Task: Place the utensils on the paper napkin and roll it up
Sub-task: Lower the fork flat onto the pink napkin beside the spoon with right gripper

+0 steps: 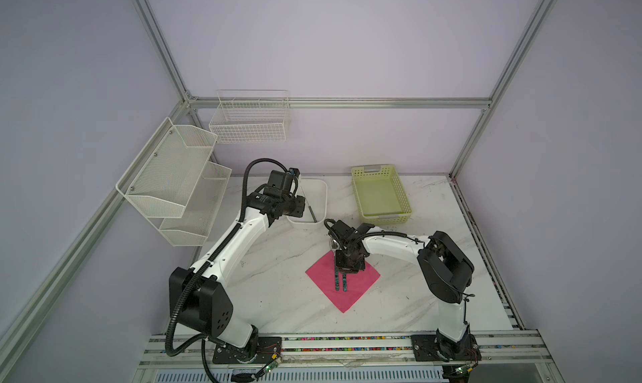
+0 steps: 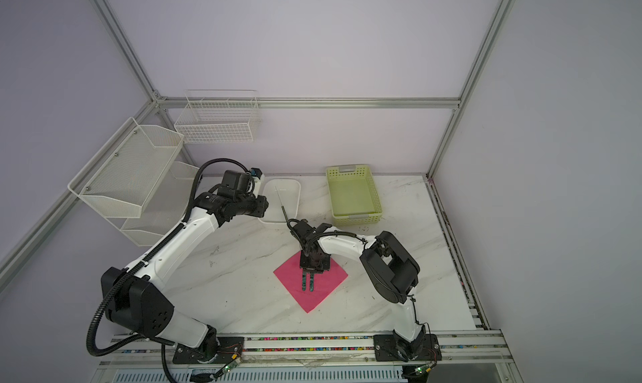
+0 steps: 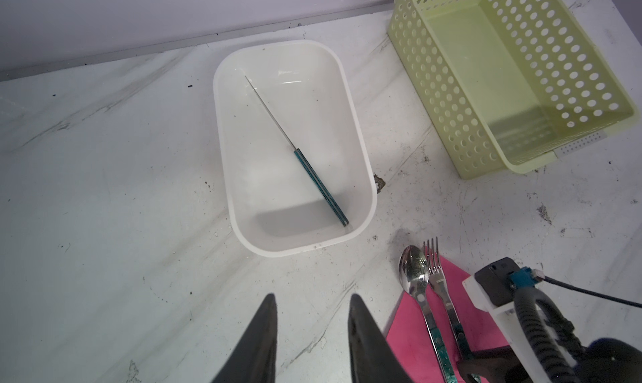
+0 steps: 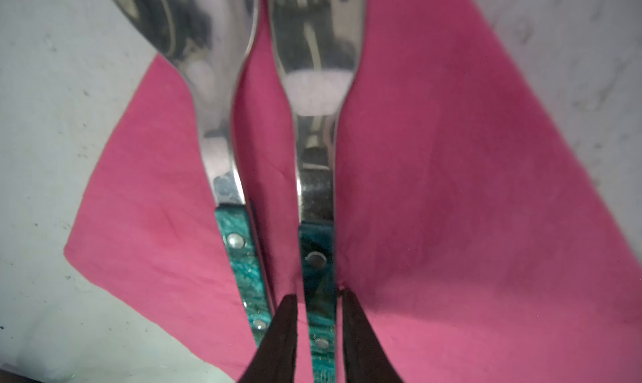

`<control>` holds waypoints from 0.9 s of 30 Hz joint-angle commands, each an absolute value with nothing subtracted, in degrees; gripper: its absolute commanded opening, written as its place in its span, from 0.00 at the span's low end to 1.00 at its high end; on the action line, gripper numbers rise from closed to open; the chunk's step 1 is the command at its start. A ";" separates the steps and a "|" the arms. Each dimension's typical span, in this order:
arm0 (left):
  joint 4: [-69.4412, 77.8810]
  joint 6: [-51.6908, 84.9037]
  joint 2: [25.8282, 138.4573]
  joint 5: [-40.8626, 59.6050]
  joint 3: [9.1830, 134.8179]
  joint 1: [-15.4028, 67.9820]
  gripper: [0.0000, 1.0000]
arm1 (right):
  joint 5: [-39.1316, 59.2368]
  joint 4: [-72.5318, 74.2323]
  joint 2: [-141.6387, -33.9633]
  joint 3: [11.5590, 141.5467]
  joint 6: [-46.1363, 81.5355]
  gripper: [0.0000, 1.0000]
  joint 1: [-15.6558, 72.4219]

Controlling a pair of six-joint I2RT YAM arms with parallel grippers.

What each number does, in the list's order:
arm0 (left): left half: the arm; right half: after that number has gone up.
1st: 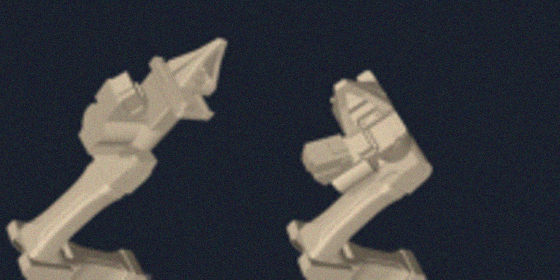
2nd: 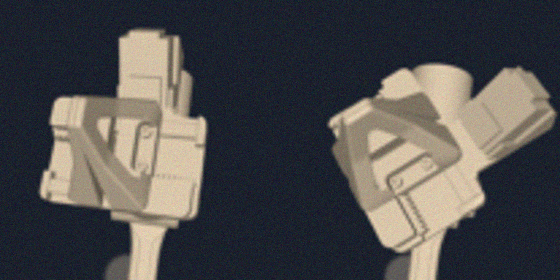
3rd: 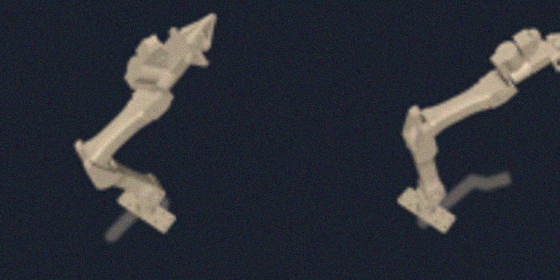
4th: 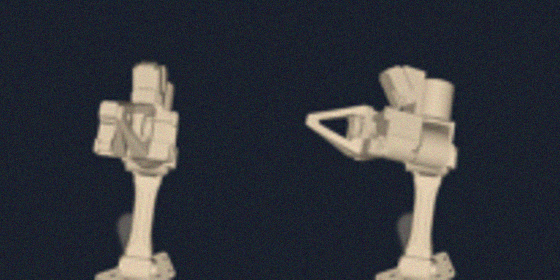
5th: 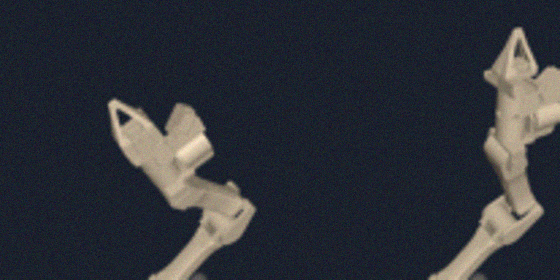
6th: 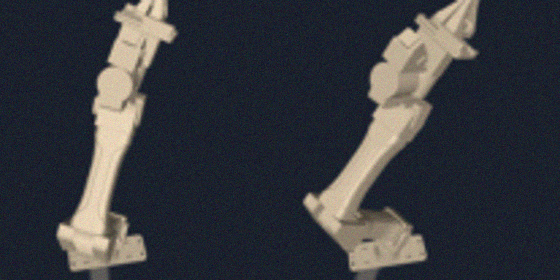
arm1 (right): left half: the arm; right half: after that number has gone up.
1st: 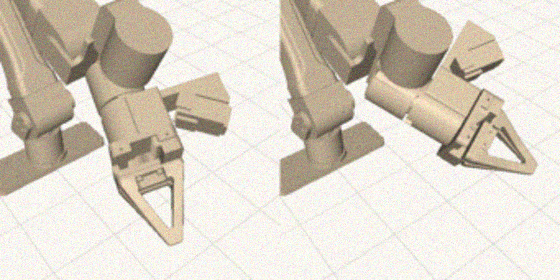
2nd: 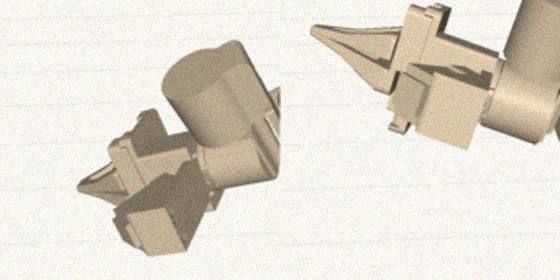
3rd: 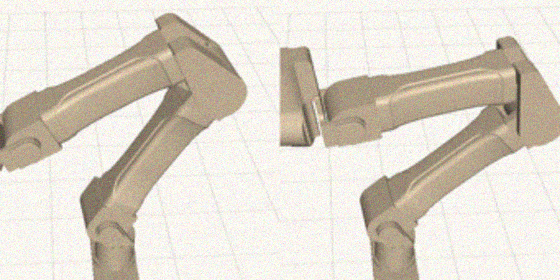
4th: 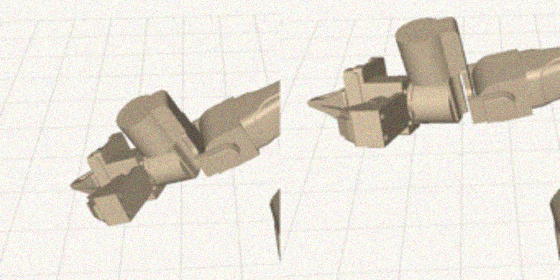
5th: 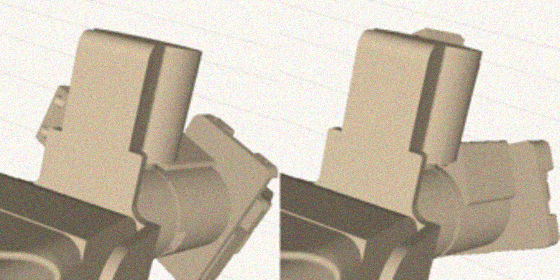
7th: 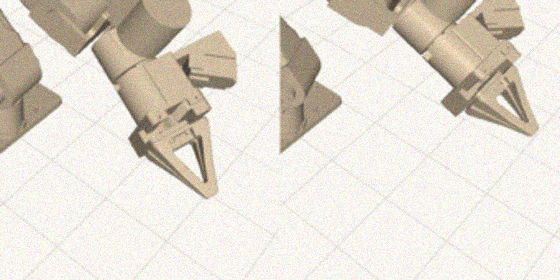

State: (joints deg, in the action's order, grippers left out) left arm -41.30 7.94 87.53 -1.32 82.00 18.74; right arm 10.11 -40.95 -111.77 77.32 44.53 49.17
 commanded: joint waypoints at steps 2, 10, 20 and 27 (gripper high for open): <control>-40.72 8.26 87.75 -1.76 82.07 18.15 0.34 | 7.83 -43.45 -109.75 78.88 45.66 0.33 49.53; -40.81 8.53 87.72 -1.80 82.10 17.93 0.34 | 3.02 -45.40 -110.16 83.54 46.14 0.46 49.48; -40.84 8.70 87.81 -1.65 82.18 17.67 0.34 | 0.01 -43.97 -115.32 87.86 45.85 0.72 49.49; -40.81 8.79 88.11 -1.67 82.15 17.66 0.34 | -2.01 -43.65 -118.43 89.72 46.05 0.74 48.81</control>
